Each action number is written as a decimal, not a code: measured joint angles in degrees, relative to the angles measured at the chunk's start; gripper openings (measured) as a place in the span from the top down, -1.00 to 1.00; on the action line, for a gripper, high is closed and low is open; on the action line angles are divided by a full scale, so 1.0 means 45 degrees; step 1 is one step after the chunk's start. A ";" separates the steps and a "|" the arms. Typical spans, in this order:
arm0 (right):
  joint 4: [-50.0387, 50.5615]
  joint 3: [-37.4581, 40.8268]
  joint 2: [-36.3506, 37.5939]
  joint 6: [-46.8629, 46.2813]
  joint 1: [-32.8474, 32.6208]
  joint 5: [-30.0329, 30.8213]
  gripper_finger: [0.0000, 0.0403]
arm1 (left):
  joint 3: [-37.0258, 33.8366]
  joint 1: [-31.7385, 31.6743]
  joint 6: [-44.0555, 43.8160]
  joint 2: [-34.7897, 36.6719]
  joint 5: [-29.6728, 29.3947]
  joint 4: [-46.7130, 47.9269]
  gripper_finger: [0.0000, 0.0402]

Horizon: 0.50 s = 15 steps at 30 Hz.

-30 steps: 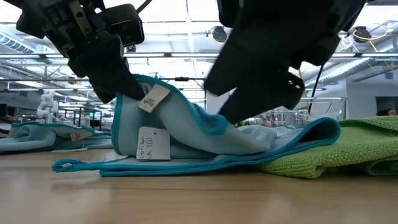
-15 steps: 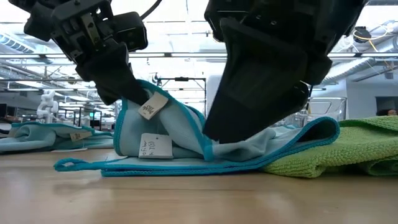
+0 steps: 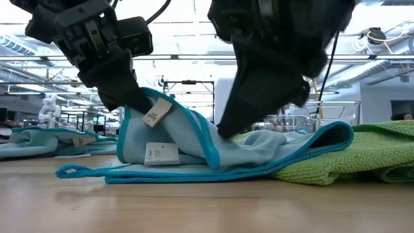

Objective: Fold microfiber towels
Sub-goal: Fold the right blue microfiber towel

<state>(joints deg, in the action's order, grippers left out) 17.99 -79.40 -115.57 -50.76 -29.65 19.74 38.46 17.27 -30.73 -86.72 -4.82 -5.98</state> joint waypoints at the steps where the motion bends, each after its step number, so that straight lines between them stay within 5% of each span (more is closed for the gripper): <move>1: 0.0213 -0.0001 0.0183 0.0022 0.0080 -0.0011 0.97 | 0.0000 -0.0013 -0.0116 0.0000 -0.0111 0.0157 0.94; 9: 0.0335 0.0196 0.1968 0.0527 0.0861 0.1061 0.95 | 0.0000 -0.0855 -0.0834 0.0000 -0.0363 0.0530 0.96; 15: -0.1871 0.0708 0.2113 0.0441 0.1293 0.1600 0.58 | -0.0003 -0.1368 -0.0640 0.0000 -0.0237 -0.0139 0.98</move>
<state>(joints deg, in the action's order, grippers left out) 9.57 -76.21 -106.06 -48.77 -23.83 26.94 38.44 11.11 -33.61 -86.72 -5.89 -6.60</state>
